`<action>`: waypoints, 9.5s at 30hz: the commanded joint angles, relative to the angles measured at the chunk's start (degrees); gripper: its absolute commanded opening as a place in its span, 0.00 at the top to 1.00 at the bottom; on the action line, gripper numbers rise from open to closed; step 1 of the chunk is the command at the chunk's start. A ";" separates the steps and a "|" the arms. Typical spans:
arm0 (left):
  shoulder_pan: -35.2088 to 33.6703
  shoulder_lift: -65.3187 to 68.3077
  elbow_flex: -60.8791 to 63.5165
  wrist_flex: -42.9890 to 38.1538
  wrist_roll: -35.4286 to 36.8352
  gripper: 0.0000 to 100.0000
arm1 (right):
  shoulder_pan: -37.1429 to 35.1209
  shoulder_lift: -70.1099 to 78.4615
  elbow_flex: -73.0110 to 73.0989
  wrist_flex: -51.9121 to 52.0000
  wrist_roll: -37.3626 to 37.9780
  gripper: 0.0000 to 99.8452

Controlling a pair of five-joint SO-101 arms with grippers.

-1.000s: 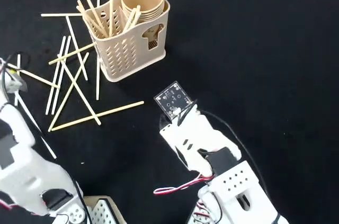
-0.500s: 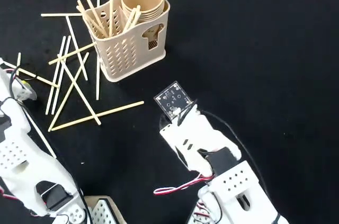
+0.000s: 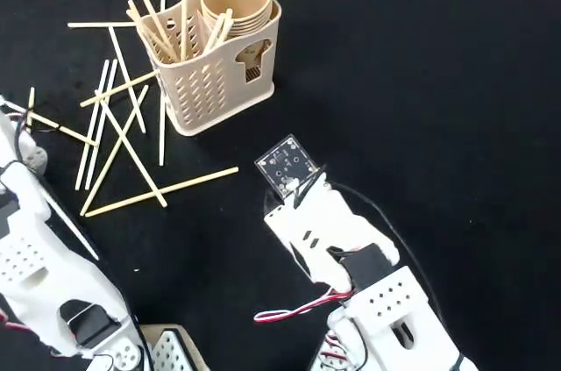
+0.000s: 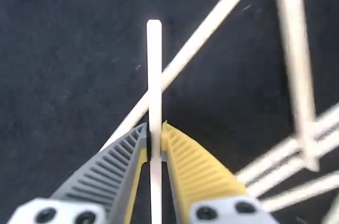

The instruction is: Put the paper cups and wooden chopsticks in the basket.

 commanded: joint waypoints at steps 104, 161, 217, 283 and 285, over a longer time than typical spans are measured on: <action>-2.15 26.11 -44.18 20.13 -29.63 0.97 | -0.44 -0.22 -0.84 -0.44 0.44 0.98; 42.42 -68.75 46.90 -73.32 5.89 0.97 | -0.44 -0.22 -1.01 -0.26 0.62 0.98; -4.18 8.26 -28.00 -1.14 5.80 0.84 | -24.79 31.25 -22.73 7.30 12.92 0.91; 2.24 43.78 -62.11 -6.68 25.58 0.85 | -20.40 92.97 -73.27 17.23 4.75 0.99; 2.24 43.78 -59.82 -7.74 25.58 0.85 | -20.31 93.05 -73.98 18.29 4.84 0.98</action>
